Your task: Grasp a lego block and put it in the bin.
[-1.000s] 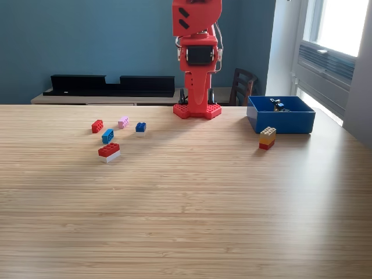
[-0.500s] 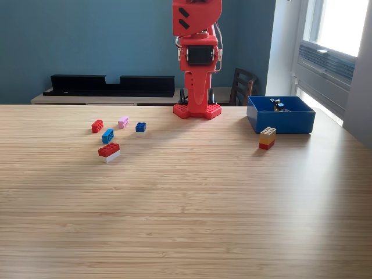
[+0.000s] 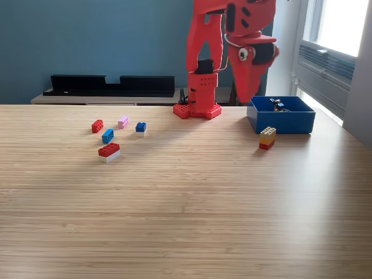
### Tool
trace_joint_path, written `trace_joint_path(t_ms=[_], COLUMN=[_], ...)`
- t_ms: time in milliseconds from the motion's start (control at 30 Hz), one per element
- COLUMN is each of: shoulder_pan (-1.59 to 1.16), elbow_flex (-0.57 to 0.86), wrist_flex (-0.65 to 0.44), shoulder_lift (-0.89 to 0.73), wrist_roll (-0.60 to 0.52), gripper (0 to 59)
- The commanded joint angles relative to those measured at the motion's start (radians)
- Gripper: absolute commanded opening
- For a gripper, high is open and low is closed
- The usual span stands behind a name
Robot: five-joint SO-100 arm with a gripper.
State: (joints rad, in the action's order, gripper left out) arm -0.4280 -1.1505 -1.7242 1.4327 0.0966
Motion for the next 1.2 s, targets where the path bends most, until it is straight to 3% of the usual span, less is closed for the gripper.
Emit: trace_joint_path(t_ms=[33, 167, 367, 733, 1200], shoulder_pan=[-0.100, -0.132, -0.146, -0.184, -0.172], elbow_flex=[0.023, 0.009, -0.092, -0.411, -0.503], wrist_flex=[0.006, 0.008, 0.057, 0.184, 0.416], shoulder_lift=[0.020, 0.020, 0.031, 0.032, 0.015], wrist_roll=[0.058, 0.112, 0.202, 0.333, 0.353], gripper=[23.9, 33.1, 38.5, 38.6, 36.8])
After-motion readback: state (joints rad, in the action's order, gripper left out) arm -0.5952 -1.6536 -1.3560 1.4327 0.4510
